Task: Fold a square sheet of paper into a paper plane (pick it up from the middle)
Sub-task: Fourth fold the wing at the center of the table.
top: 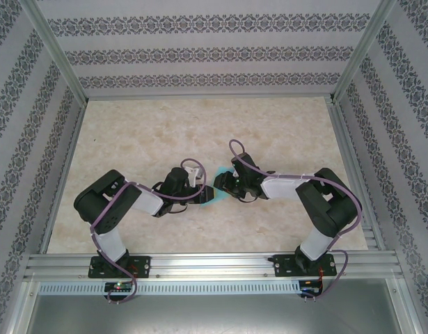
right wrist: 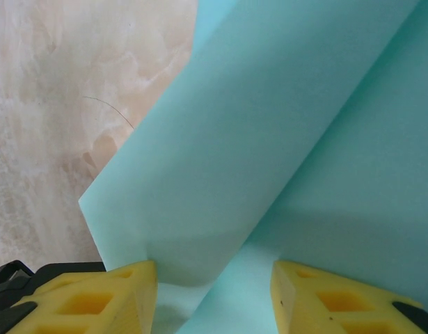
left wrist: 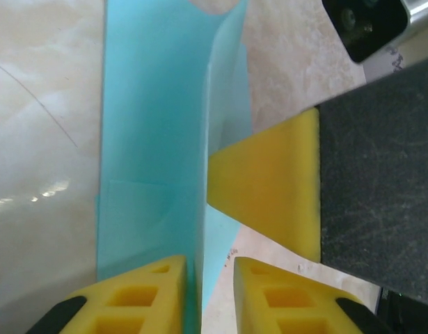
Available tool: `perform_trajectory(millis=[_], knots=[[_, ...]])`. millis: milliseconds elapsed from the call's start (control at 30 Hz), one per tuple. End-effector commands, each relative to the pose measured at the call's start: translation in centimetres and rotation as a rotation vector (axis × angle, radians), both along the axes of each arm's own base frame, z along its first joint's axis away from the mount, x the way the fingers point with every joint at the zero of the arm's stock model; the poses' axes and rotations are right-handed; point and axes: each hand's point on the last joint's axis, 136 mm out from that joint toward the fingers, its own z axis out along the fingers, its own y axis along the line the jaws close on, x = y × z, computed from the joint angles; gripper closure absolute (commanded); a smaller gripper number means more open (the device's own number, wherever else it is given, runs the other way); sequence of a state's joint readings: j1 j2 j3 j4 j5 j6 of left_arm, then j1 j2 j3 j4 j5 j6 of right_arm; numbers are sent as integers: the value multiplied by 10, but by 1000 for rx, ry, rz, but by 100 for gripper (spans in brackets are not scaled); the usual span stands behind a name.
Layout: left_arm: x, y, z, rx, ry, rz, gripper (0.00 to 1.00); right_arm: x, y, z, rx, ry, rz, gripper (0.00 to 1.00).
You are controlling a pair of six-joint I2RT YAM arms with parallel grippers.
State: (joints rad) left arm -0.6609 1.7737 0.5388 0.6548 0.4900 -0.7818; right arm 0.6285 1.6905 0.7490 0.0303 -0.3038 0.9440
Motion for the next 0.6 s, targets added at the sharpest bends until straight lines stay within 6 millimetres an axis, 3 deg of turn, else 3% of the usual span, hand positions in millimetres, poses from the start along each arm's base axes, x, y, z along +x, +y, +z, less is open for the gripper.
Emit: perform_trajectory(millis=[0,267,400,567], knots=[[0,-6,5,-12,-1,-57,73,-5,-11,-20,-89,49,-29,52],[3,19,21,64,-26,-9,60,-12,-24,-30,-167,96,-51,52],[0,34,29,109,-38,29,60,-15,-32,-37,-229,131,-67,55],[-9,28,38,66,-20,-5,64,-21,-37,-46,-290,187,-83,55]])
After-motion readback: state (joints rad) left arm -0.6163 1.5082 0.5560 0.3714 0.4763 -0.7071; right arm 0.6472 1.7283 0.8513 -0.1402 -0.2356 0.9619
